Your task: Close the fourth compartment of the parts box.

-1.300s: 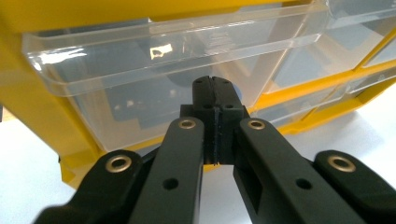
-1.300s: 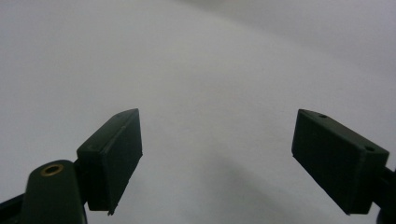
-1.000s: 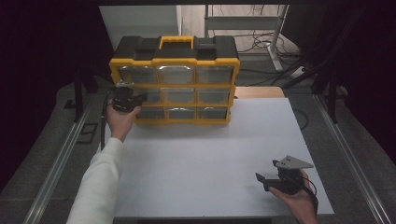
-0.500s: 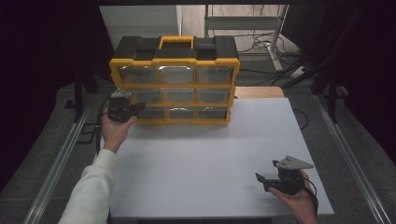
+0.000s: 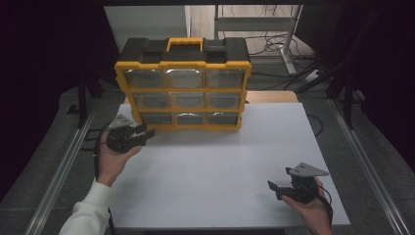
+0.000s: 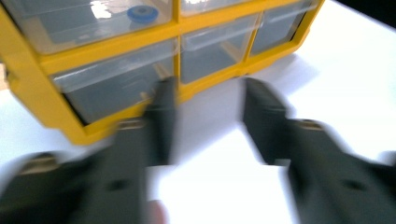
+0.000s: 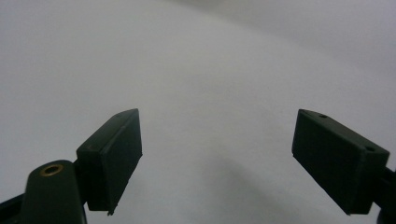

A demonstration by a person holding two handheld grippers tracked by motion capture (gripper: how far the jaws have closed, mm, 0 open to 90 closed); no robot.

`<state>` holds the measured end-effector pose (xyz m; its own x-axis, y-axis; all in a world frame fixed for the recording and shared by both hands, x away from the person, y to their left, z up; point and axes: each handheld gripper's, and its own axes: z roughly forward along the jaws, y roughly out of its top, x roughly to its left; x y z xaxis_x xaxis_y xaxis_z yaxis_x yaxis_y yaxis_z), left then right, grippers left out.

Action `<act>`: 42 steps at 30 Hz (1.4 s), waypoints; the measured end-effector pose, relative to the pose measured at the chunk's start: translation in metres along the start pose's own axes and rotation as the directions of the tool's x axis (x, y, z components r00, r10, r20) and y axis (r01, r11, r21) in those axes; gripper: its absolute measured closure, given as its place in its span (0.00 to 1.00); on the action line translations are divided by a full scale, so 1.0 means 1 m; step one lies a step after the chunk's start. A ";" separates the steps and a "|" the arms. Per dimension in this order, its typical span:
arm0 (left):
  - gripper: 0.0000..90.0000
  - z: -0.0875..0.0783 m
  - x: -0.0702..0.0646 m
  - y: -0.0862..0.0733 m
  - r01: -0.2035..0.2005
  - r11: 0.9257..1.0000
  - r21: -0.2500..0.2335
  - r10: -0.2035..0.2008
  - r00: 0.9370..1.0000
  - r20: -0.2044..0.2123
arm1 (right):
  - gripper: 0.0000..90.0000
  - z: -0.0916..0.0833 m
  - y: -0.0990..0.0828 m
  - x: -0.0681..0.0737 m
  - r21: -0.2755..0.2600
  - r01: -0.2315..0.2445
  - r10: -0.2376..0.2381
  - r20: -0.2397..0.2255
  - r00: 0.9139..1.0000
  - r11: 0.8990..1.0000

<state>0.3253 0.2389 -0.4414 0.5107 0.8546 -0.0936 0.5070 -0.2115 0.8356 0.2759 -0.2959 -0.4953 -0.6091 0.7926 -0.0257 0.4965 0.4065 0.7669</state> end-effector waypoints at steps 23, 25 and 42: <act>0.12 -0.017 -0.030 -0.076 0.021 0.999 0.048 -0.024 0.998 0.058 | 0.18 0.016 0.022 -0.009 -0.038 -0.020 0.017 -0.063 0.998 0.999; 0.13 -0.018 -0.031 -0.079 0.022 0.998 0.053 -0.025 0.998 0.054 | 0.18 0.018 0.023 -0.012 -0.039 -0.022 0.019 -0.065 0.998 0.999; 0.13 -0.016 -0.033 -0.094 0.016 0.996 0.083 -0.020 0.998 0.053 | 0.17 0.015 0.019 -0.016 -0.022 -0.019 0.016 -0.100 0.995 1.000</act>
<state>0.2497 0.2383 -0.5079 0.5363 0.8326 -0.1388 0.5706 -0.2365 0.7865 0.3044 -0.2944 -0.4904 -0.6600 0.7495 0.0512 0.4941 0.3817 0.7811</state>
